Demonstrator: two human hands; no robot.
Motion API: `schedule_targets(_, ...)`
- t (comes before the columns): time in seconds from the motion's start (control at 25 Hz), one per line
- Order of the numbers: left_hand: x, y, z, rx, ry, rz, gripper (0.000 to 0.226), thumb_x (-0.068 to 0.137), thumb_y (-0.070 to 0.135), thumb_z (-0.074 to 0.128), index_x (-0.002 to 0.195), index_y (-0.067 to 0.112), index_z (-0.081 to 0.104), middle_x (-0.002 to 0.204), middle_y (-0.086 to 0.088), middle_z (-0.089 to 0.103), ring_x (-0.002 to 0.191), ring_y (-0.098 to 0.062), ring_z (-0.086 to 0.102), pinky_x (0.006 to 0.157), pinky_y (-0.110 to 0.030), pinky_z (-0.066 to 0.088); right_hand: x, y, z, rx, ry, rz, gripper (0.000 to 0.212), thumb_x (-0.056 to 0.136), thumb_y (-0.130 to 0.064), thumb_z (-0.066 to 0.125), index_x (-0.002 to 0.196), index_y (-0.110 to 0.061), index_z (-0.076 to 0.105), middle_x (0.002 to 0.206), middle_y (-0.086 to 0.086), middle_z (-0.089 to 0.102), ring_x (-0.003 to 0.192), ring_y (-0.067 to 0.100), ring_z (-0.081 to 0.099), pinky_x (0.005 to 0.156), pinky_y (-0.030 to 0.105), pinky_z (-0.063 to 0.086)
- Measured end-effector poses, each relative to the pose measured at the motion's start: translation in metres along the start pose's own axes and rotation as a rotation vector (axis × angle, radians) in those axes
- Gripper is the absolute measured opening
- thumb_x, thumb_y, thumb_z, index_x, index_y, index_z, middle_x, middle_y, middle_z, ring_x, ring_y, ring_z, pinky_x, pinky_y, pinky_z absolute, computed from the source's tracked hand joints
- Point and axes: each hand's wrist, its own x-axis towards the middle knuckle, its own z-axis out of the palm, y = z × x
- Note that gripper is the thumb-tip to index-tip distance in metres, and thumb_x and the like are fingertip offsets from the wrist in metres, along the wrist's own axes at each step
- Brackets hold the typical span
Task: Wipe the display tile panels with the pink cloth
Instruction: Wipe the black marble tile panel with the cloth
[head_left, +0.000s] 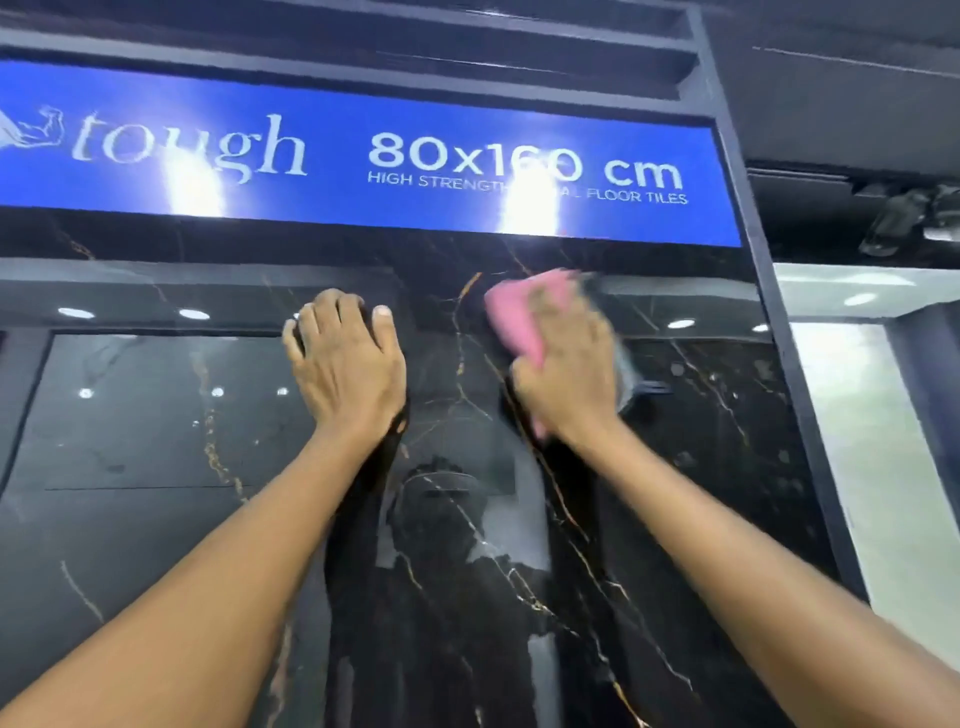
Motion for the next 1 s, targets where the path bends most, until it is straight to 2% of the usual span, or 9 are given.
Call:
schedule_targets(0.08, -0.007, 0.028, 0.005, -0.037, 0.015, -0.028, 0.049, 0.097, 0.037, 0.029, 0.126, 0.006, 0.054, 0.137, -0.014, 0.050, 0.132, -0.033, 0.038, 0.114, -0.047, 0.017, -0.036, 0.009, 0.005, -0.084, -0.217, -0.571, 0.077, 0.072, -0.035, 0.042, 0.146, -0.014, 0.041, 0.153, 0.008, 0.036, 0.143, 0.028, 0.030, 0.118, 0.042, 0.018)
schedule_targets(0.12, -0.013, 0.042, 0.010, -0.051, -0.006, -0.025, 0.049, 0.098, 0.037, 0.030, 0.130, 0.007, 0.052, 0.142, -0.013, 0.046, 0.137, -0.032, 0.035, 0.115, -0.046, 0.016, -0.027, 0.031, -0.004, -0.143, -0.290, -0.695, 0.078, 0.072, -0.038, 0.040, 0.146, -0.013, 0.040, 0.154, 0.007, 0.035, 0.144, 0.027, 0.028, 0.119, 0.039, 0.015)
schedule_targets(0.16, -0.019, 0.057, 0.015, -0.062, -0.039, -0.019, 0.049, 0.099, 0.037, 0.033, 0.135, 0.008, 0.050, 0.147, -0.012, 0.042, 0.141, -0.031, 0.030, 0.116, -0.046, 0.014, -0.005, 0.058, -0.016, -0.165, -0.270, -0.673, 0.082, 0.073, -0.043, 0.037, 0.148, -0.012, 0.035, 0.156, 0.008, 0.030, 0.146, 0.027, 0.024, 0.120, 0.037, 0.011)
schedule_targets(0.32, -0.039, 0.136, 0.039, -0.154, -0.191, 0.056, 0.050, 0.100, 0.036, 0.042, 0.146, 0.017, 0.039, 0.160, -0.002, 0.026, 0.149, -0.025, 0.013, 0.121, -0.044, 0.005, 0.083, 0.166, -0.075, -0.172, -0.186, 0.096, 0.080, 0.085, -0.043, 0.038, 0.155, -0.013, 0.015, 0.162, 0.008, 0.011, 0.149, 0.024, 0.008, 0.120, 0.043, 0.012)
schedule_targets(0.48, -0.074, 0.153, 0.074, 0.018, -0.309, 0.110, 0.056, 0.105, 0.043, 0.024, 0.157, 0.027, 0.011, 0.165, 0.004, -0.006, 0.150, -0.026, -0.015, 0.120, -0.046, -0.011, 0.023, 0.164, -0.073, -0.099, -0.035, 0.328, 0.072, 0.092, -0.031, 0.042, 0.154, -0.009, 0.013, 0.161, 0.010, 0.013, 0.149, 0.028, 0.005, 0.119, 0.041, 0.010)
schedule_targets(0.6, -0.089, 0.143, 0.086, 0.107, -0.205, 0.166, 0.059, 0.101, 0.045, 0.018, 0.156, 0.025, 0.014, 0.165, 0.000, 0.000, 0.151, -0.030, -0.008, 0.121, -0.048, -0.005, -0.066, 0.142, -0.056, -0.141, -0.038, 0.243, 0.078, 0.082, -0.035, 0.033, 0.153, -0.003, 0.018, 0.160, 0.014, 0.017, 0.149, 0.032, 0.008, 0.119, 0.043, 0.008)
schedule_targets(0.76, -0.089, 0.143, 0.089, 0.135, -0.181, 0.183, 0.062, 0.098, 0.046, 0.018, 0.156, 0.025, 0.018, 0.164, -0.001, 0.007, 0.151, -0.030, -0.001, 0.121, -0.049, -0.001, 0.034, 0.186, -0.070, -0.235, -0.130, 0.010, 0.073, 0.092, -0.040, 0.029, 0.154, -0.007, 0.010, 0.162, 0.011, 0.006, 0.149, 0.029, 0.001, 0.120, 0.043, 0.004)
schedule_targets(0.88, -0.088, 0.141, 0.088, 0.139, -0.179, 0.194, 0.061, 0.099, 0.045, 0.021, 0.156, 0.025, 0.020, 0.164, 0.000, 0.008, 0.151, -0.030, 0.000, 0.121, -0.048, -0.001, 0.099, 0.207, -0.078, -0.187, -0.179, 0.089, 0.072, 0.095, -0.034, 0.039, 0.154, -0.007, 0.009, 0.162, 0.010, 0.005, 0.149, 0.027, -0.001, 0.121, 0.042, 0.001)
schedule_targets(1.0, -0.087, 0.144, 0.089, 0.136, -0.181, 0.190, 0.060, 0.099, 0.044, 0.022, 0.156, 0.025, 0.021, 0.165, 0.000, 0.008, 0.151, -0.030, 0.000, 0.121, -0.047, -0.002, 0.018, 0.199, -0.065, -0.140, -0.049, 0.093, 0.077, 0.086, -0.038, 0.032, 0.155, -0.009, 0.013, 0.162, 0.010, 0.008, 0.150, 0.025, 0.003, 0.121, 0.038, 0.001)
